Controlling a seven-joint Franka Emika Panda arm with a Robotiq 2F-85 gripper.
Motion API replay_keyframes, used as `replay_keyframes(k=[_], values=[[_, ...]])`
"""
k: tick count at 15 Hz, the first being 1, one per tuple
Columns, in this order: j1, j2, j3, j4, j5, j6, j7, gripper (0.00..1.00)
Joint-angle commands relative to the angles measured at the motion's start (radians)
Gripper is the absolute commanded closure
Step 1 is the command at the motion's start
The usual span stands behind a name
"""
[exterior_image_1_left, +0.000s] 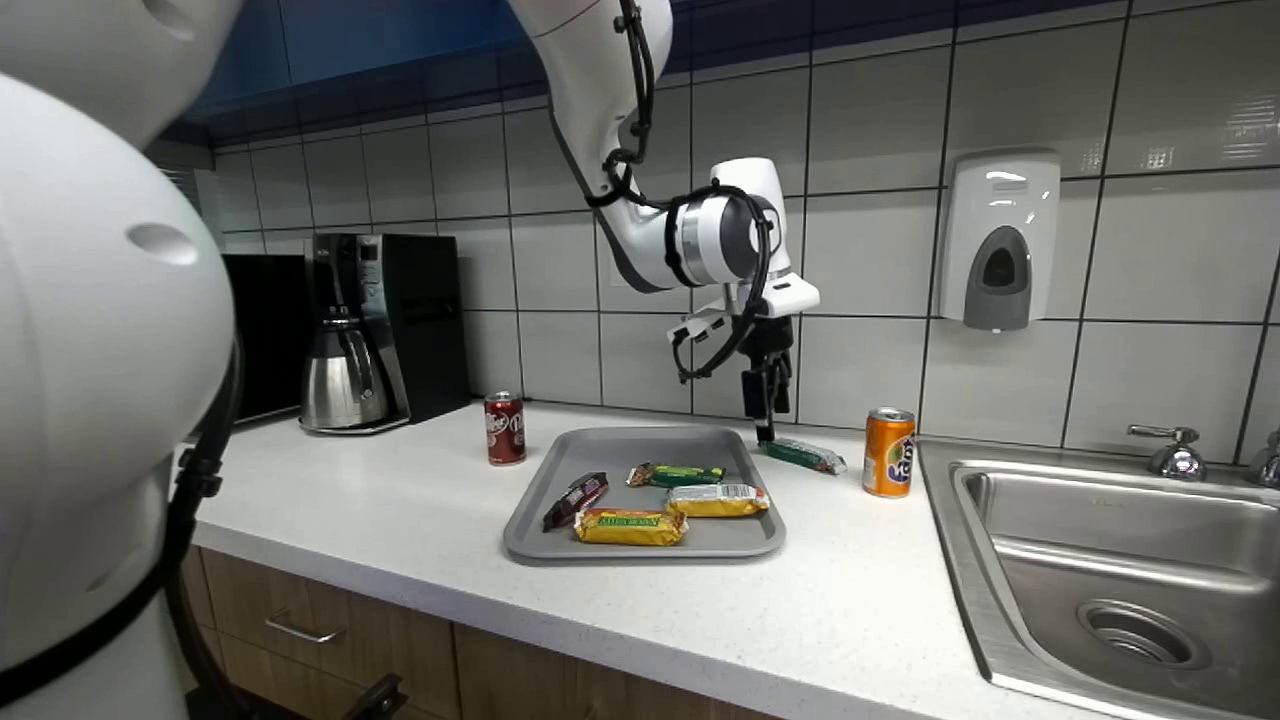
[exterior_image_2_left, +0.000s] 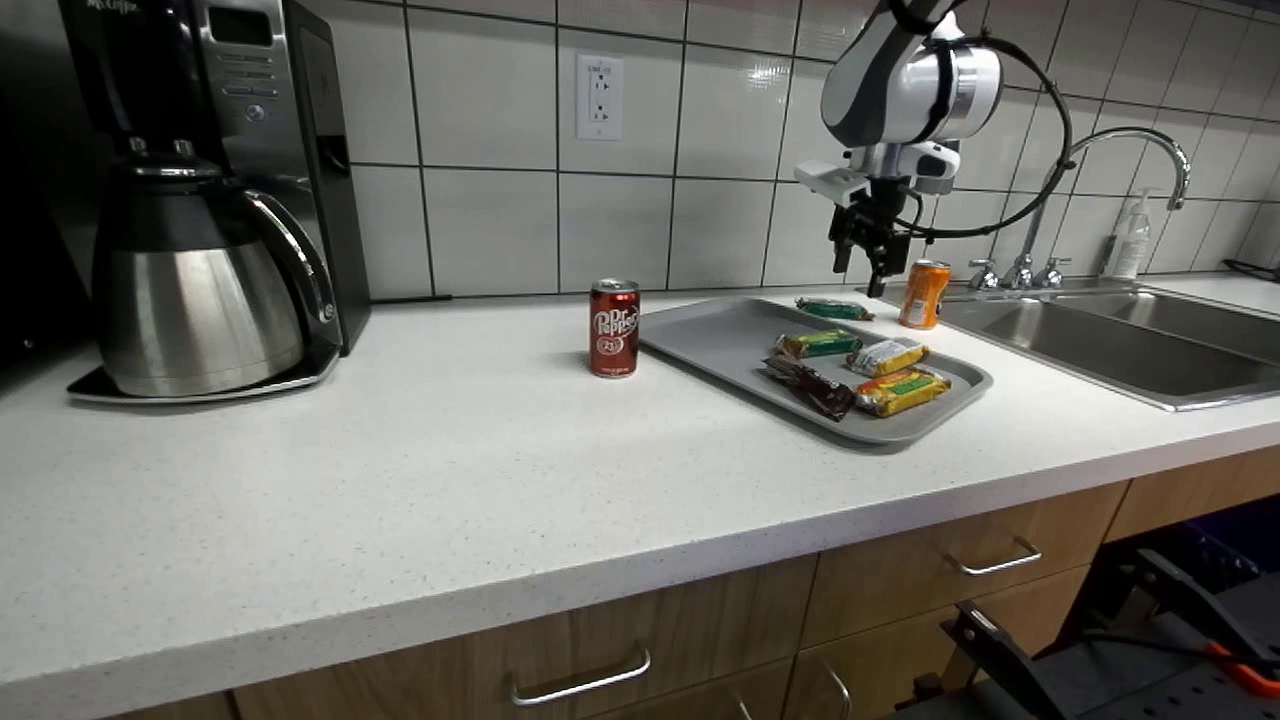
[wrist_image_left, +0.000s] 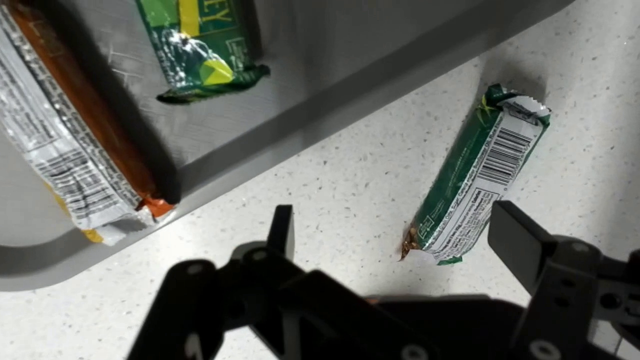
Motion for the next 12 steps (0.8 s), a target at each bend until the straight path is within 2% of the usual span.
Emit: replay_keyframes(k=[1,12], values=[[-0.012,0.063,0.001,0.115,0.023,-0.078,0.043,0.0],[-0.038,0.214,-0.001,0.323,0.034,-0.145,0.1,0.0]])
